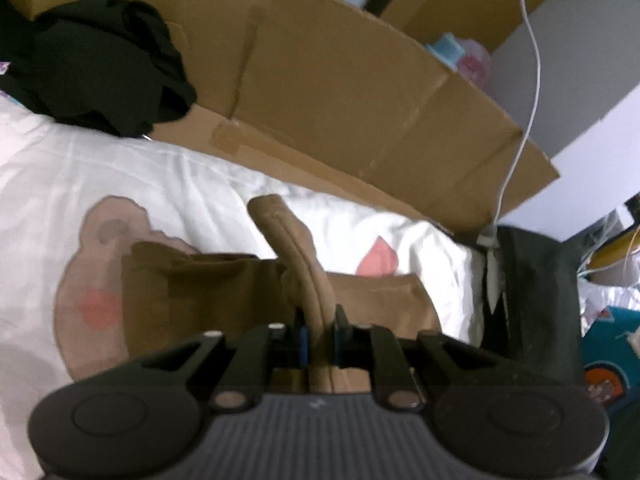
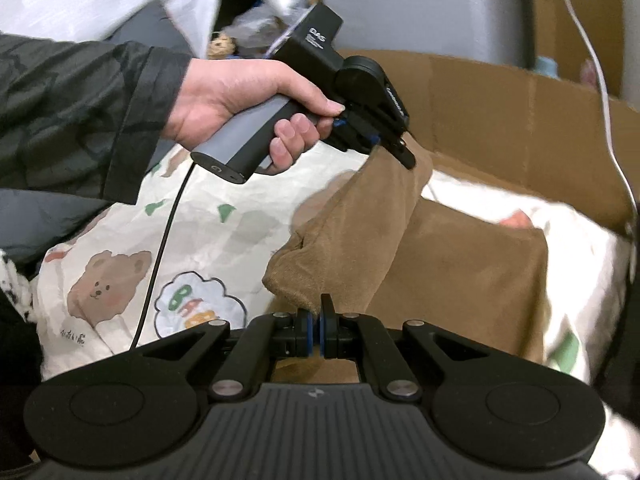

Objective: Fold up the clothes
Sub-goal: 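Lift the held edge with both grippers and fold it over the shirt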

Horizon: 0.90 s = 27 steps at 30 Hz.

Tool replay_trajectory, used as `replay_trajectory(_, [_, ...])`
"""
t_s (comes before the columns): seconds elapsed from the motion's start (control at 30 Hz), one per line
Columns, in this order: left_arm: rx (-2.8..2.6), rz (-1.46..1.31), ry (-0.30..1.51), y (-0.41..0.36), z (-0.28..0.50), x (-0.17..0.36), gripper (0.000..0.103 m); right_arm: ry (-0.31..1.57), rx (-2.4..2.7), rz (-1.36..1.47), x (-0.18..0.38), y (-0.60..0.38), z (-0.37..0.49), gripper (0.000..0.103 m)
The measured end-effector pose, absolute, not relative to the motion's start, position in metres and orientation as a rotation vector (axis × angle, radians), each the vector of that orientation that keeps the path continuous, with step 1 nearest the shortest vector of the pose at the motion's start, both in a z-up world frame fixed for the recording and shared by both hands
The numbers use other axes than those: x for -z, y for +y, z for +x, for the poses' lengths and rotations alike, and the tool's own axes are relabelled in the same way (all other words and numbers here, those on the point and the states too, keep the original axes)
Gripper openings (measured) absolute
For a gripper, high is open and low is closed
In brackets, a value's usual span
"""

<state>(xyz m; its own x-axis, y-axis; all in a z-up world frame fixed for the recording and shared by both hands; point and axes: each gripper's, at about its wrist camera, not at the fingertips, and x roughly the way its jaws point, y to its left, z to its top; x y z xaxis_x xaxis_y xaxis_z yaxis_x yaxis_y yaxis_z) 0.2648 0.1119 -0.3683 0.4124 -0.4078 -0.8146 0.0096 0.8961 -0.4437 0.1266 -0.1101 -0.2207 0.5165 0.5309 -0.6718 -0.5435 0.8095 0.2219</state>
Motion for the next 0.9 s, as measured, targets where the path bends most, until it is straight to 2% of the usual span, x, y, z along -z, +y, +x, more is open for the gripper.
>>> replay_trajectory(0.9, [0.308, -0.251, 1.223, -0.012, 0.284, 0.408, 0.012, 0.924, -0.52, 0.139, 0.27, -0.206, 0.118, 0.003])
